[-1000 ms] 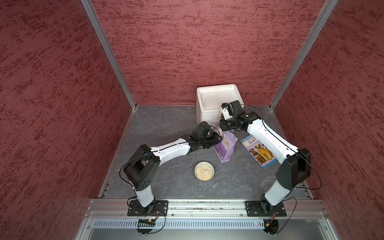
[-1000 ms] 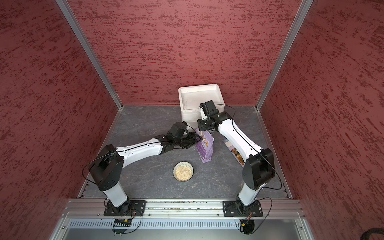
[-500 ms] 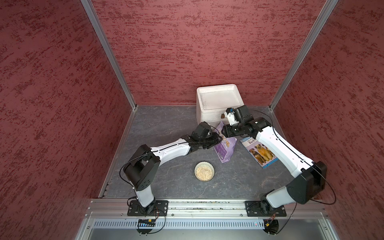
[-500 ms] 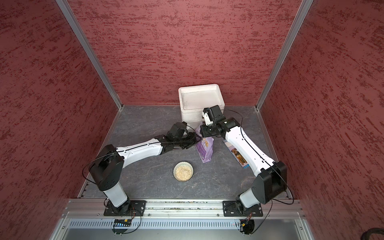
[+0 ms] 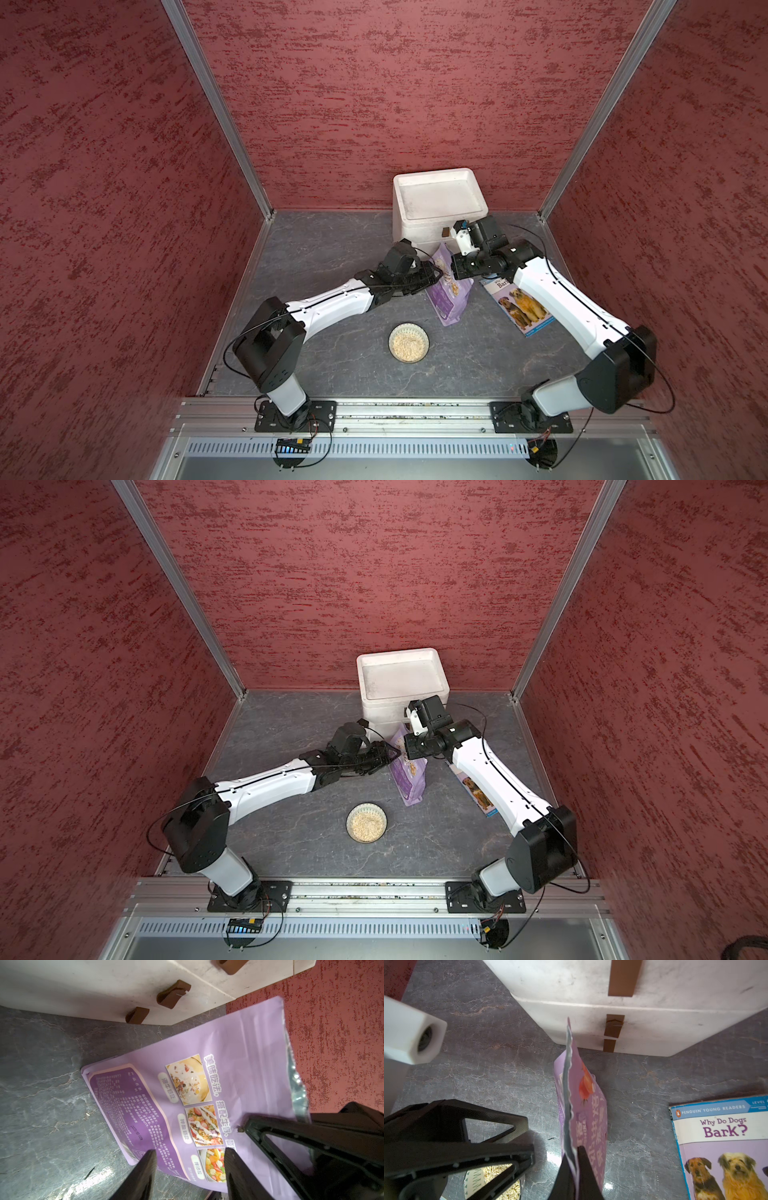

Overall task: Pour the oats into the breakfast bowl
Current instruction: Close the oats bag at the center of the board.

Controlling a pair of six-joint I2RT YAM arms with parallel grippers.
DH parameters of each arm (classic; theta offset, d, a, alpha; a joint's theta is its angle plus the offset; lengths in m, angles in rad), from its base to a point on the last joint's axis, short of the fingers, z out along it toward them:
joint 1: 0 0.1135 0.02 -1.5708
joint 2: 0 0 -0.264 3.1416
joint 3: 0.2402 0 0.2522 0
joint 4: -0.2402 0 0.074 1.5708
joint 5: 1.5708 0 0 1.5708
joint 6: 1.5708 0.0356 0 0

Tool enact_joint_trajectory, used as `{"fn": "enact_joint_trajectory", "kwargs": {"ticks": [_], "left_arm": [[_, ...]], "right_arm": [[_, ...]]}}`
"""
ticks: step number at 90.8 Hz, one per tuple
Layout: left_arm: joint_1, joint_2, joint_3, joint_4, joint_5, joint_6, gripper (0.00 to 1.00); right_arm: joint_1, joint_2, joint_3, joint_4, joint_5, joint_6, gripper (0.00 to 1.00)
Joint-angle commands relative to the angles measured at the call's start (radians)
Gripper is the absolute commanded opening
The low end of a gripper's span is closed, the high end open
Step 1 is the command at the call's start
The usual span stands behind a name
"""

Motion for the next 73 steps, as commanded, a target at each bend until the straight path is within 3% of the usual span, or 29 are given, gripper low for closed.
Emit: {"fn": "enact_joint_trajectory", "kwargs": {"ticks": [1, 7, 16, 21, 25, 26, 38, 52, 58, 64, 67, 73], "left_arm": [[0.006, -0.013, -0.02, -0.013, -0.014, 0.023, 0.56], [0.007, -0.01, -0.022, -0.013, -0.013, 0.022, 0.56], [0.009, -0.013, -0.026, -0.012, -0.017, 0.022, 0.56], [0.01, -0.015, -0.029, -0.014, -0.017, 0.023, 0.56], [0.011, -0.015, -0.03, -0.012, -0.016, 0.022, 0.56], [0.012, -0.015, -0.031, -0.012, -0.016, 0.022, 0.56], [0.013, -0.015, -0.035, -0.007, -0.015, 0.022, 0.55], [0.015, -0.015, -0.037, -0.006, -0.012, 0.022, 0.55], [0.015, -0.015, -0.037, -0.005, -0.01, 0.023, 0.55], [0.015, -0.017, -0.04, -0.008, -0.009, 0.025, 0.55], [0.015, -0.02, -0.043, -0.011, -0.01, 0.025, 0.55], [0.015, -0.03, -0.053, -0.009, -0.017, 0.028, 0.55]], "right_arm": [[-0.002, 0.029, 0.032, 0.035, -0.008, -0.017, 0.26], [-0.003, 0.042, 0.034, 0.054, -0.007, -0.026, 0.32], [-0.003, 0.058, 0.045, 0.07, -0.007, -0.041, 0.3], [-0.002, 0.072, 0.057, 0.066, -0.003, -0.049, 0.19], [-0.002, 0.08, 0.061, 0.065, 0.007, -0.054, 0.0], [-0.002, 0.081, 0.061, 0.066, 0.011, -0.054, 0.0], [0.006, 0.048, 0.023, 0.12, 0.077, -0.055, 0.0], [0.005, 0.086, 0.064, 0.102, 0.038, -0.06, 0.0], [0.004, 0.122, 0.096, 0.103, 0.031, -0.06, 0.22], [0.005, 0.146, 0.115, 0.125, 0.02, -0.059, 0.29], [0.004, 0.16, 0.129, 0.126, 0.021, -0.059, 0.29], [0.003, 0.187, 0.166, 0.117, 0.023, -0.061, 0.2]]}}
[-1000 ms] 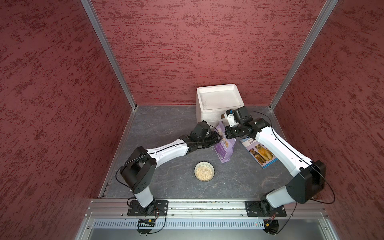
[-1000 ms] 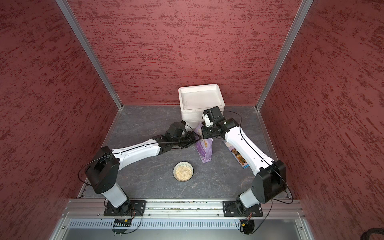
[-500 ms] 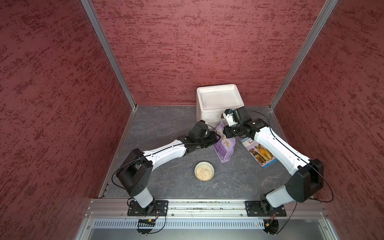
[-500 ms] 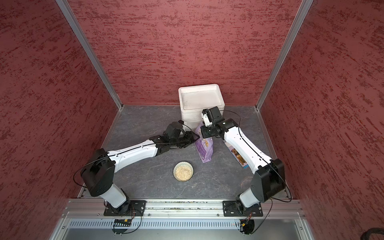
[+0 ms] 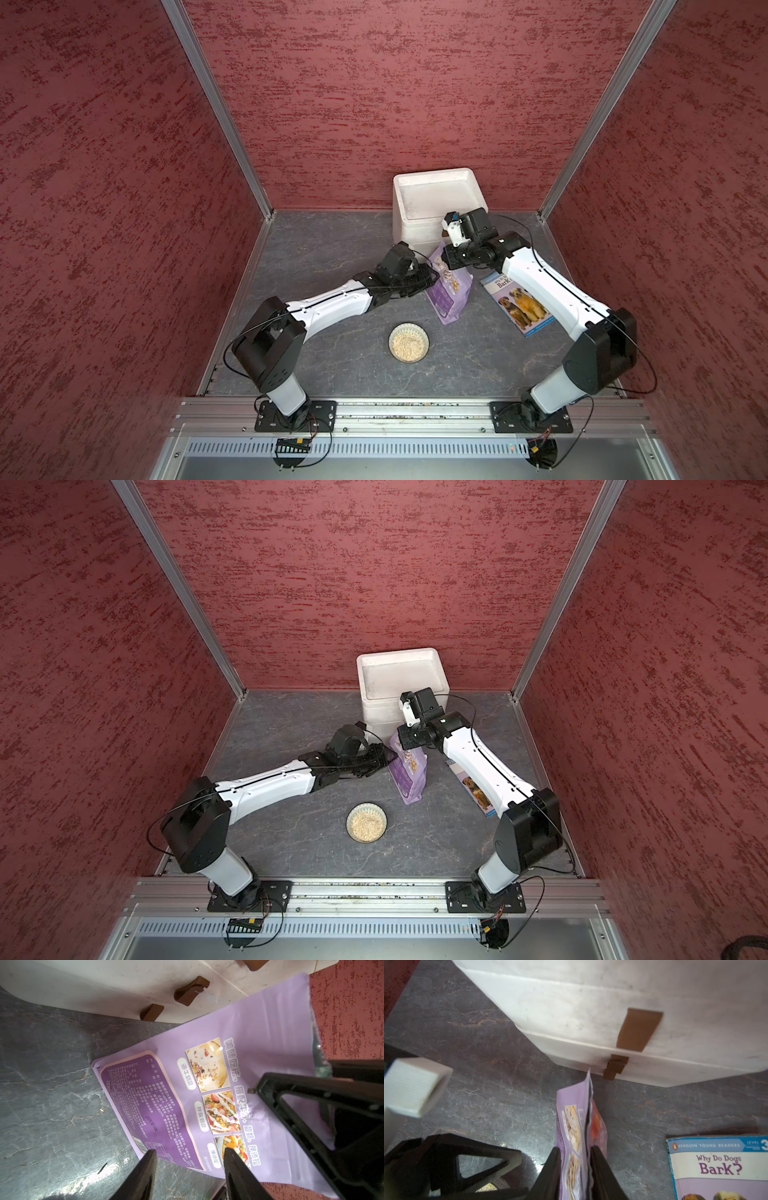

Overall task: Pour the oats into the breakfast bowl
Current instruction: Close the oats bag at the center of the board, then reset both arms

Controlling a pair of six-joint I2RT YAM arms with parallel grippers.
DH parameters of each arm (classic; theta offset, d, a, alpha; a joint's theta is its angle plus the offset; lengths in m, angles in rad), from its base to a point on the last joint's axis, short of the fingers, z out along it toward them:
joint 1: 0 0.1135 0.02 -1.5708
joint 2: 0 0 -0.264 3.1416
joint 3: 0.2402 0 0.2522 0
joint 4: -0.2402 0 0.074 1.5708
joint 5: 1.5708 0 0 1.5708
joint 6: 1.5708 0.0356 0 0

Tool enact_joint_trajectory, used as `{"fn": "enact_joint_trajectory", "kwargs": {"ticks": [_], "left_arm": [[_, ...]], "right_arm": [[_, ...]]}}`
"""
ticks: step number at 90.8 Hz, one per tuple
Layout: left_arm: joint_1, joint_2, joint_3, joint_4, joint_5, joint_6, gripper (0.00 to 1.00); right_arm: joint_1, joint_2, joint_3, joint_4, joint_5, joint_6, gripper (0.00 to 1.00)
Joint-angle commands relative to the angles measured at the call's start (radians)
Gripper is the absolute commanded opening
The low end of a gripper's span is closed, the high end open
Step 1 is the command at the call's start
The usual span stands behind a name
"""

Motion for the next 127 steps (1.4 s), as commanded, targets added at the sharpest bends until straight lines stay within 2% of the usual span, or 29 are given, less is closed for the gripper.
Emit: {"fn": "enact_joint_trajectory", "kwargs": {"ticks": [1, 4, 29, 30, 33, 39, 40, 42, 52, 63, 76, 88, 95, 103, 109, 119, 127], "left_arm": [[0.005, -0.032, -0.024, -0.005, -0.016, 0.026, 0.55], [0.006, -0.036, -0.03, -0.006, -0.018, 0.026, 0.55], [0.026, -0.063, -0.06, -0.011, -0.009, 0.043, 0.56], [0.027, -0.065, -0.06, -0.013, -0.009, 0.045, 0.56], [0.032, -0.071, -0.06, -0.022, -0.009, 0.054, 0.57], [0.04, -0.093, -0.062, -0.039, -0.015, 0.083, 0.62], [0.04, -0.1, -0.063, -0.042, -0.018, 0.089, 0.63], [0.041, -0.113, -0.066, -0.05, -0.026, 0.106, 0.67], [0.048, -0.199, -0.08, -0.119, -0.115, 0.202, 0.8], [0.059, -0.333, -0.092, -0.241, -0.295, 0.331, 0.99], [0.103, -0.529, -0.168, -0.297, -0.56, 0.453, 1.0], [0.217, -0.688, -0.296, -0.238, -0.671, 0.533, 1.0], [0.288, -0.767, -0.415, -0.121, -0.714, 0.607, 1.0], [0.37, -0.827, -0.589, 0.134, -0.803, 0.726, 1.0], [0.457, -0.845, -0.684, 0.248, -0.803, 0.777, 1.0], [0.618, -0.793, -0.706, 0.222, -0.687, 0.746, 1.0], [0.688, -0.69, -0.691, 0.221, -0.614, 0.742, 1.0]], "right_arm": [[0.002, 0.055, 0.061, 0.041, -0.001, -0.006, 0.16], [0.002, 0.064, 0.07, 0.037, -0.005, -0.008, 0.0], [-0.003, -0.019, -0.012, 0.079, 0.02, 0.019, 0.0], [-0.003, -0.02, -0.01, 0.073, 0.024, 0.021, 0.06], [-0.003, -0.026, -0.005, 0.06, 0.038, 0.025, 0.39], [-0.003, -0.062, -0.024, 0.067, 0.057, 0.029, 0.88], [-0.003, -0.07, -0.031, 0.073, 0.06, 0.03, 0.94], [-0.004, -0.09, -0.046, 0.083, 0.064, 0.03, 0.97], [-0.003, -0.204, -0.112, 0.137, 0.077, 0.046, 0.99], [-0.004, -0.384, -0.232, 0.244, 0.088, 0.112, 0.98], [-0.004, -0.633, -0.446, 0.416, 0.223, 0.177, 0.99], [-0.004, -0.81, -0.662, 0.549, 0.421, 0.192, 0.99], [-0.005, -0.869, -0.799, 0.661, 0.546, 0.136, 0.99], [-0.011, -0.867, -0.94, 0.814, 0.701, 0.056, 0.99], [-0.045, -0.822, -1.026, 0.975, 0.738, -0.007, 0.98], [-0.161, -0.684, -1.085, 1.117, 0.675, -0.027, 0.98], [-0.225, -0.583, -1.103, 1.206, 0.639, -0.05, 0.98]]}}
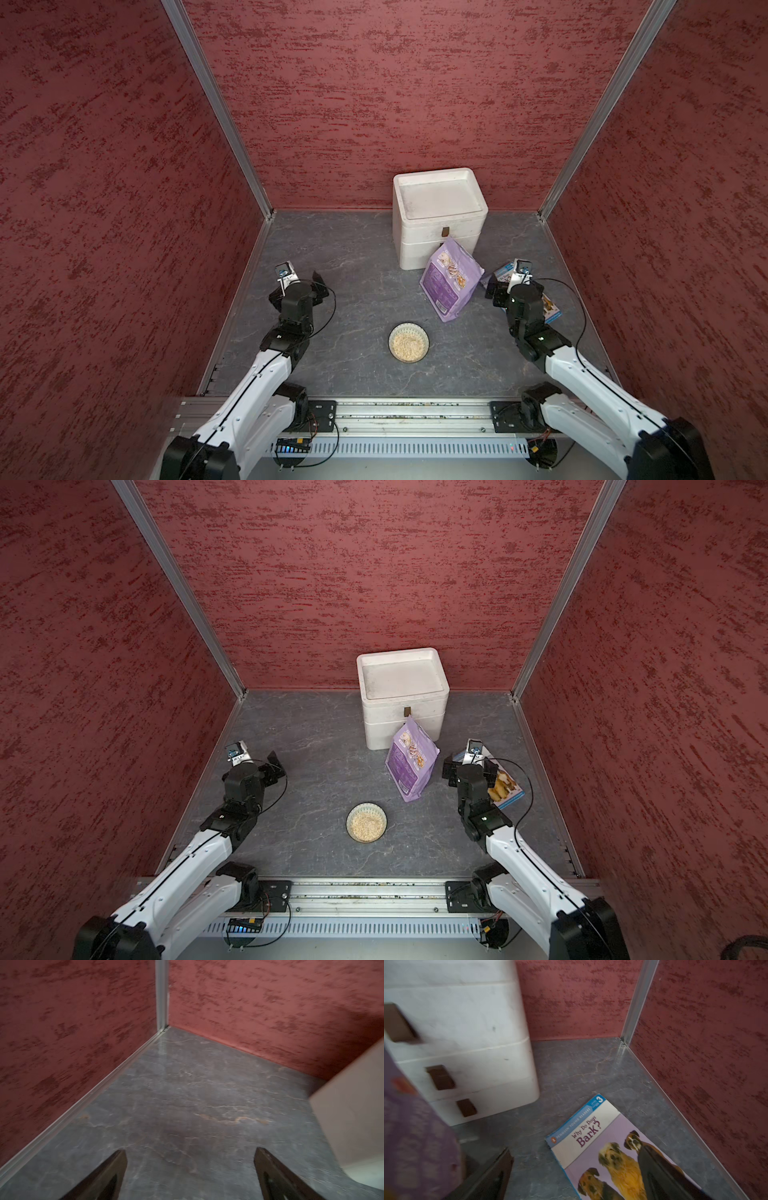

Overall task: Pour the oats into the breakfast bowl
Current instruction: Reset both arms

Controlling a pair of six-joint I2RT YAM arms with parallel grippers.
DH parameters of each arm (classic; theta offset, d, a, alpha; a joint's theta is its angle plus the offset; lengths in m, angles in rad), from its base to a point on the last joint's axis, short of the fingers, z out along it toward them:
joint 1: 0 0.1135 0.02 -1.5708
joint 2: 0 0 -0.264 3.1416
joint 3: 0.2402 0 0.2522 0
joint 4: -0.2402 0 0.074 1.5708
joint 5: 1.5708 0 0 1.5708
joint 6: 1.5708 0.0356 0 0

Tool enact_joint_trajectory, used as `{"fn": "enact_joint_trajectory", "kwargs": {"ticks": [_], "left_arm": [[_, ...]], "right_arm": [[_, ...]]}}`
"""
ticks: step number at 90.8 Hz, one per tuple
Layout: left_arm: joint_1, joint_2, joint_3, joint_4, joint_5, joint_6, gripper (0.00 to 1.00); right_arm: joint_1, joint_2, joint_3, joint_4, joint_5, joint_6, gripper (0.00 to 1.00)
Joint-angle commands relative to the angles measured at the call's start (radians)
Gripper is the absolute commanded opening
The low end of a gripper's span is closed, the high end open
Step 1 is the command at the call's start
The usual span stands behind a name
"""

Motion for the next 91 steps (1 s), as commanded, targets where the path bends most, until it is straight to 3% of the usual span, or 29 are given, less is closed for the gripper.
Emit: {"fn": "enact_joint_trajectory", "kwargs": {"ticks": [1, 9, 21, 35, 54, 65, 70, 75, 79, 83, 91], "left_arm": [[0.08, 0.096, 0.022, 0.099, 0.087, 0.038, 1.0], [0.105, 0.181, 0.012, 0.157, 0.128, 0.065, 1.0], [0.125, 0.277, -0.083, 0.439, 0.187, 0.088, 1.0], [0.139, 0.356, -0.101, 0.628, 0.269, 0.141, 1.0], [0.177, 0.493, -0.009, 0.653, 0.402, 0.22, 1.0], [0.214, 0.677, -0.128, 1.076, 0.479, 0.218, 1.0], [0.212, 0.628, -0.112, 0.969, 0.487, 0.215, 1.0], [0.198, 0.662, -0.087, 0.977, 0.458, 0.226, 1.0], [0.184, 0.643, -0.064, 0.894, 0.425, 0.227, 1.0], [0.168, 0.659, -0.059, 0.928, 0.366, 0.234, 1.0], [0.159, 0.66, -0.049, 0.902, 0.36, 0.242, 1.0]], "right_arm": [[-0.076, 0.09, -0.01, 0.275, 0.022, -0.063, 0.98], [-0.136, 0.165, -0.049, 0.392, -0.043, -0.038, 0.98], [-0.209, 0.288, -0.094, 0.551, -0.154, 0.019, 0.98], [-0.227, 0.323, -0.067, 0.555, -0.261, -0.007, 0.98], [-0.251, 0.38, -0.049, 0.619, -0.331, -0.066, 0.98], [-0.305, 0.508, -0.081, 0.807, -0.399, -0.044, 0.98], [-0.31, 0.54, -0.067, 0.792, -0.453, -0.056, 0.98], [-0.309, 0.594, -0.066, 0.863, -0.462, -0.063, 0.98], [-0.309, 0.575, -0.043, 0.777, -0.492, -0.071, 0.99], [-0.309, 0.589, -0.033, 0.79, -0.497, -0.077, 0.98], [-0.308, 0.586, -0.033, 0.787, -0.505, -0.078, 0.99]]}}
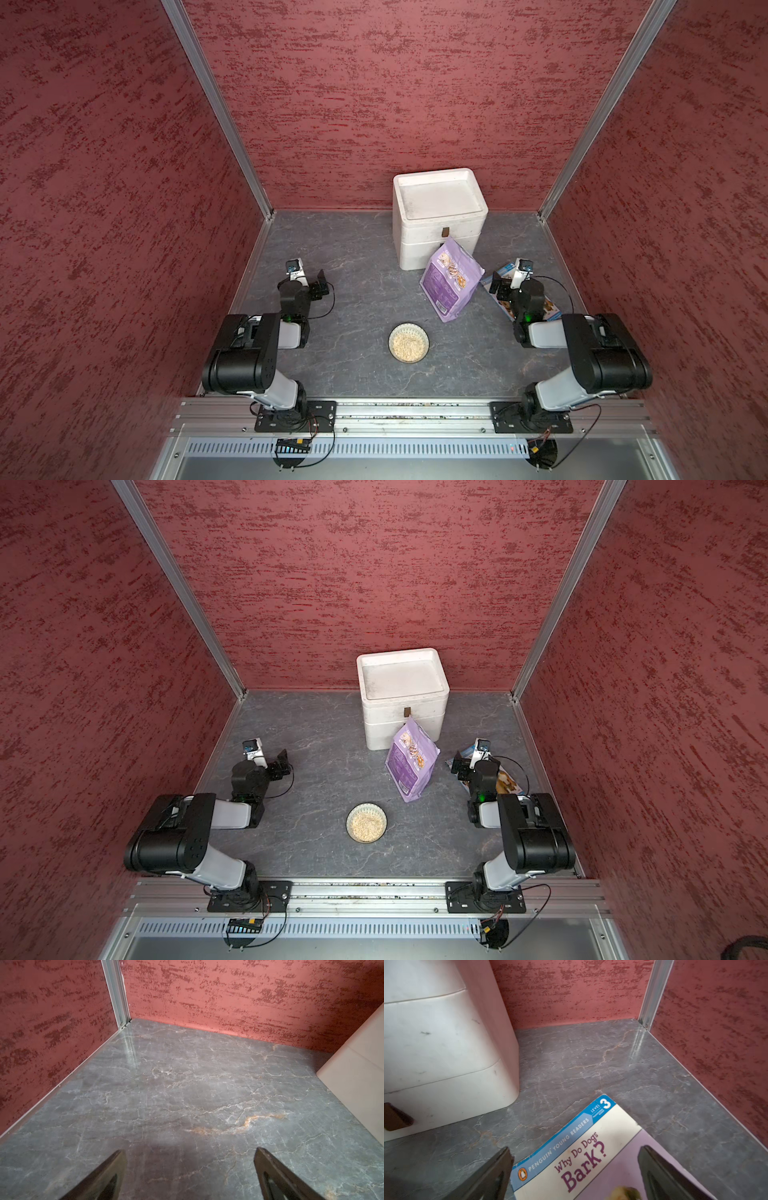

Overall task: Pour the oats into the breakfast bowl
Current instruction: Reset both arms

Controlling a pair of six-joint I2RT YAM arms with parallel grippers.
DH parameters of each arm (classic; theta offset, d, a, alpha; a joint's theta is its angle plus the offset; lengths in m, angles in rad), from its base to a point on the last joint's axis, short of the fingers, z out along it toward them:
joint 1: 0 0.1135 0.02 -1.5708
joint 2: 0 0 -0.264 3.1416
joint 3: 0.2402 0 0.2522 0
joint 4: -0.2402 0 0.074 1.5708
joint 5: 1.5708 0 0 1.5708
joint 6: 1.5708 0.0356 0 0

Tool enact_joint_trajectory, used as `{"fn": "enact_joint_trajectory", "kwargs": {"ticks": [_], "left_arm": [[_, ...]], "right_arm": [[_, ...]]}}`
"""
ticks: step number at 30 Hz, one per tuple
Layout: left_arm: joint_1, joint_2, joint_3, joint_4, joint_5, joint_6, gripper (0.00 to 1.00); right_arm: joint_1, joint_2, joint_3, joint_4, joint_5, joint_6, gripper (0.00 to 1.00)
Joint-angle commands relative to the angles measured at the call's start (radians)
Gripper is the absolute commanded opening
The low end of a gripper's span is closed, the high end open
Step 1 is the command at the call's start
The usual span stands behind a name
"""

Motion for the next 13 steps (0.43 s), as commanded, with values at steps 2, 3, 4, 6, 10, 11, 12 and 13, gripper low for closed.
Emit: {"fn": "enact_joint_trajectory", "kwargs": {"ticks": [2, 3, 4, 6, 10, 11, 12, 13], "left_arm": [[-0.021, -0.006, 0.034, 0.015, -0.03, 0.033, 1.0], [-0.024, 0.001, 0.037, 0.023, -0.024, 0.042, 1.0], [-0.032, -0.002, 0.035, 0.025, -0.033, 0.052, 1.0], [-0.038, 0.002, 0.034, 0.034, -0.025, 0.067, 1.0], [-0.015, -0.002, 0.05, -0.006, 0.037, 0.053, 1.0], [-0.008, -0.002, 0.049, -0.006, 0.05, 0.052, 1.0], [-0.009, -0.002, 0.048, -0.005, 0.05, 0.056, 1.0], [-0.014, -0.002, 0.048, -0.002, 0.05, 0.063, 1.0]], "right_arm": [[-0.002, -0.009, 0.026, 0.042, -0.055, -0.019, 0.98], [-0.003, -0.005, 0.026, 0.054, -0.054, -0.02, 0.99], [-0.002, -0.006, 0.026, 0.05, -0.055, -0.02, 0.99], [-0.003, -0.004, 0.025, 0.052, -0.056, -0.019, 0.98], [-0.003, -0.007, 0.028, 0.046, -0.058, -0.02, 0.99], [-0.003, -0.005, 0.027, 0.048, -0.058, -0.02, 0.99], [-0.003, -0.007, 0.028, 0.046, -0.057, -0.02, 0.98], [-0.003, -0.007, 0.027, 0.047, -0.057, -0.02, 0.98]]}}
